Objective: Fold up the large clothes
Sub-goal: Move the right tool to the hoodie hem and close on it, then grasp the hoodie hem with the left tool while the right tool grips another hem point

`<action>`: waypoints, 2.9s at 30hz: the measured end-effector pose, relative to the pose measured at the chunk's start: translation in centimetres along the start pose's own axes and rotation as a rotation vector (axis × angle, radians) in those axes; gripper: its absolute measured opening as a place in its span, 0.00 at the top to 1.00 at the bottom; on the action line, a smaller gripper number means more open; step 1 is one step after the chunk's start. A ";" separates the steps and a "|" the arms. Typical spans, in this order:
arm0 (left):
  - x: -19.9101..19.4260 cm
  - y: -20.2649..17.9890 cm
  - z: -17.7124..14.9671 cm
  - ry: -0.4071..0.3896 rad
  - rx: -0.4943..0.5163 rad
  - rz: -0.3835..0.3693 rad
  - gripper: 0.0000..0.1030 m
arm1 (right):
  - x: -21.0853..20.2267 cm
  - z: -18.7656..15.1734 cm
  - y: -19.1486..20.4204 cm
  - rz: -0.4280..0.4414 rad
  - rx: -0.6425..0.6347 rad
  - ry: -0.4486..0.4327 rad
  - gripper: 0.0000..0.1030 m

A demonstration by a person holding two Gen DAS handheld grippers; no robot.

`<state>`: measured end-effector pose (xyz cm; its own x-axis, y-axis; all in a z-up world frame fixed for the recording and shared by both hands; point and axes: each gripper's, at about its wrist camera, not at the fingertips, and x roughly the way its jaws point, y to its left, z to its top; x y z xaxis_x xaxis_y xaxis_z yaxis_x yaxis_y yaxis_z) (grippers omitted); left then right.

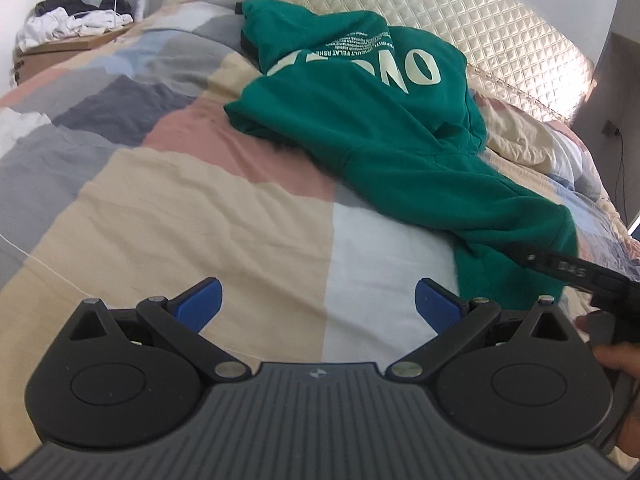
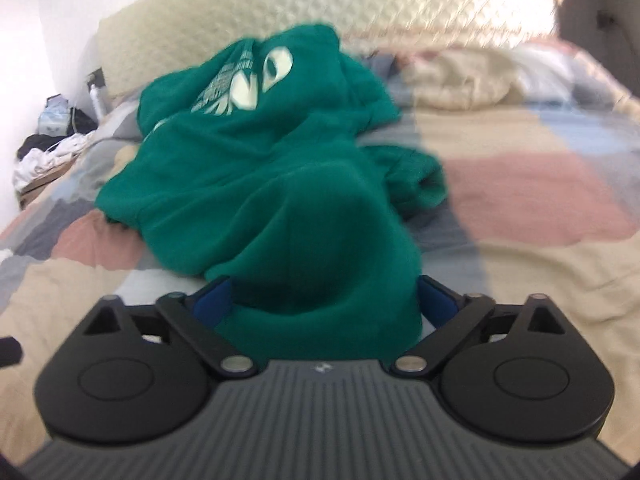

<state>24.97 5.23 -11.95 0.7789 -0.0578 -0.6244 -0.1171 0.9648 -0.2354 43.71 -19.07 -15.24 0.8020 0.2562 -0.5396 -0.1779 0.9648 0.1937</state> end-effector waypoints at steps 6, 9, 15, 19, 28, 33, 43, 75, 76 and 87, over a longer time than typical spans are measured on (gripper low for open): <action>-0.7 0.4 -0.4 -0.010 -0.032 -0.025 0.00 | -1.4 0.2 1.0 0.009 -0.045 -0.008 0.79; -1.5 0.5 -0.6 -0.027 -0.035 -0.021 0.00 | -4.0 0.7 2.6 0.091 -0.076 -0.076 0.83; -4.5 1.1 -1.1 -0.047 -0.034 -0.021 0.00 | -9.9 0.2 6.5 0.258 -0.159 -0.141 0.85; -7.7 1.8 -1.0 -0.099 -0.077 -0.021 0.00 | -14.7 -0.3 8.5 0.368 -0.229 -0.168 0.86; -13.9 3.4 -0.9 -0.192 -0.174 -0.017 0.00 | -23.9 -2.9 9.6 0.524 -0.327 -0.171 0.92; -15.5 4.1 -1.0 -0.178 -0.255 -0.069 0.00 | -25.8 -4.9 10.4 0.528 -0.412 -0.148 0.98; -11.0 2.5 -0.7 -0.057 -0.210 -0.110 0.00 | -22.5 -4.0 8.2 0.429 -0.176 -0.080 0.95; 16.6 5.9 7.9 0.080 -0.380 -0.374 0.49 | 10.3 4.0 -2.6 0.485 0.500 0.048 0.56; 16.9 5.7 8.2 0.087 -0.378 -0.358 0.63 | 10.5 4.1 -2.3 0.499 0.488 0.044 0.63; 8.7 4.0 11.2 -0.085 -0.356 -0.487 0.88 | -0.2 7.6 -0.2 0.513 0.276 -0.135 0.86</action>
<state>38.23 11.43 -9.98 0.8394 -0.4363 -0.3242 0.0775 0.6863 -0.7232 47.93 -19.74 -8.89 0.7218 0.6577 -0.2154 -0.4212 0.6644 0.6174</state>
